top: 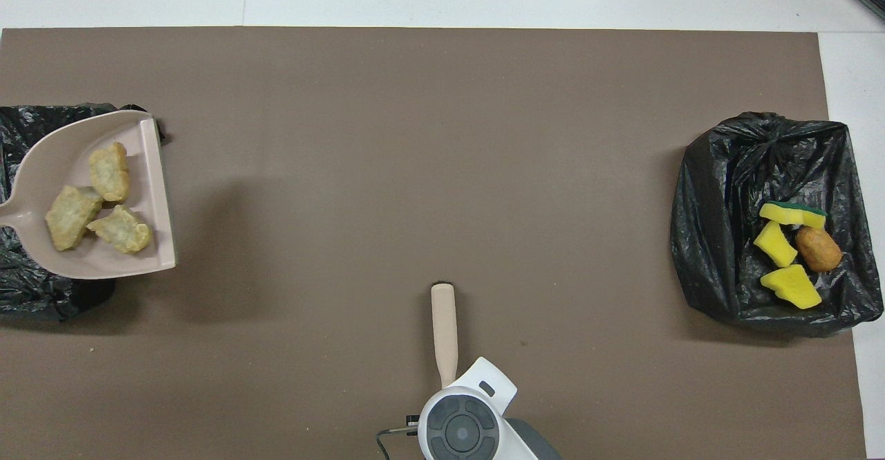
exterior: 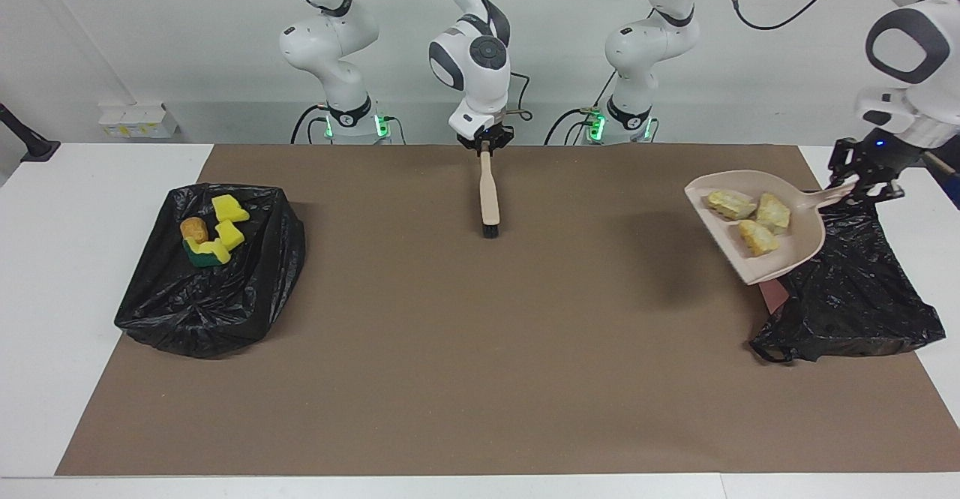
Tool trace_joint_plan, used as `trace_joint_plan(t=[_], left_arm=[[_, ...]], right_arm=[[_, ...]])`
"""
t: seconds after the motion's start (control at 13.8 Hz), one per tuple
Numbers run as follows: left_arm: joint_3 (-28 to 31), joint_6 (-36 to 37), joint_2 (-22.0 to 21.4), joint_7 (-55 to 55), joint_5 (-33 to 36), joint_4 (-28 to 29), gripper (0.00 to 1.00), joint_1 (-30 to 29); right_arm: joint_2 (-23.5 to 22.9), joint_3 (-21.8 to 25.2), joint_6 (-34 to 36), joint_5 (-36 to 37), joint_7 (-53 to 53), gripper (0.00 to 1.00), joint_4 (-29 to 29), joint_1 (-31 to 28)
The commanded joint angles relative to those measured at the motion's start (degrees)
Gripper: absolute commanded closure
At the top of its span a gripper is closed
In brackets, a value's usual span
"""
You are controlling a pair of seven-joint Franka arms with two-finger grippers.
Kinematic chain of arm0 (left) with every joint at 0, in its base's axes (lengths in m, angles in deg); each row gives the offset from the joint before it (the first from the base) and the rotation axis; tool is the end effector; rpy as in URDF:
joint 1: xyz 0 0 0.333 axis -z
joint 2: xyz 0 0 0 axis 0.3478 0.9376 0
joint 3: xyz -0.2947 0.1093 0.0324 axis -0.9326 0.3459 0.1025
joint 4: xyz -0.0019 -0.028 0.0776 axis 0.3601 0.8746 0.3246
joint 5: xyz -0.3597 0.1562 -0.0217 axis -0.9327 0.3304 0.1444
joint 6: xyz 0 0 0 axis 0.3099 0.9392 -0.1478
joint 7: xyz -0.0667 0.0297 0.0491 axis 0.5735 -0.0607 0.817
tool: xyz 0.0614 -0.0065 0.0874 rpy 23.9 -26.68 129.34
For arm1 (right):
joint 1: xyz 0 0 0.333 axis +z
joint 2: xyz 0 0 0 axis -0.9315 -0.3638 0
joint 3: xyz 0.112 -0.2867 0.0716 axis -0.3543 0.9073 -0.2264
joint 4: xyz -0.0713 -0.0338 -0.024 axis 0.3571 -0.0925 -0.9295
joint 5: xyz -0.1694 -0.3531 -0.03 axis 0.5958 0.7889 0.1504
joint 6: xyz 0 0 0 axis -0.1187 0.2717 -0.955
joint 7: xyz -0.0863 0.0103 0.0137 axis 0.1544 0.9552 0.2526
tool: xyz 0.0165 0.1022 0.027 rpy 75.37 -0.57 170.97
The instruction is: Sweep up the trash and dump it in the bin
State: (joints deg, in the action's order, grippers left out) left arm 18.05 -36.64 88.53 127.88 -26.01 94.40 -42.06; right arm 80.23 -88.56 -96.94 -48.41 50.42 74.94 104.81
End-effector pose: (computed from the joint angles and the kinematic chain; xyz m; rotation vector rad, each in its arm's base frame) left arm 0.5472 0.2101 0.5389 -2.3416 2.0889 0.0474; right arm 0.2825 0.3767 0.3290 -3.1182 -0.0446 0.3528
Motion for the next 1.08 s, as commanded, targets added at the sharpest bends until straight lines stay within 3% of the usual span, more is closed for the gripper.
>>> trace_joint_plan(t=[0.0,0.22,0.36,0.58,0.72,1.01], left_arm=[[-0.8,2.8,5.3,5.3,6.4,-8.6,1.0,-1.1],[-0.8,0.3,7.9,8.7,13.2,-13.0,1.0,-3.4],[-0.9,-2.9,8.6,9.0,20.1,-13.7,1.0,-2.7],[-0.8,-9.9,8.2,8.2,25.0,-10.3,1.0,-2.6],[-0.9,-12.8,7.9,3.0,33.0,-6.8,1.0,-2.0],[-0.8,-11.9,7.4,-3.4,43.1,-5.0,1.0,1.6]], right_arm=[[0.8,0.1,-1.3,0.6,-1.7,0.0,0.7,-0.1],[1.1,0.7,-1.0,1.0,-2.0,0.0,-2.5,-1.9],[1.9,0.7,-0.6,3.1,-3.2,0.0,-4.3,-6.5],[1.8,0.7,-0.6,6.9,-5.9,0.0,-7.7,-14.0],[1.2,0.6,0.2,8.6,-10.0,0.0,-10.9,-20.8],[-0.2,0.9,1.0,10.9,-16.3,0.0,-15.2,-29.5]])
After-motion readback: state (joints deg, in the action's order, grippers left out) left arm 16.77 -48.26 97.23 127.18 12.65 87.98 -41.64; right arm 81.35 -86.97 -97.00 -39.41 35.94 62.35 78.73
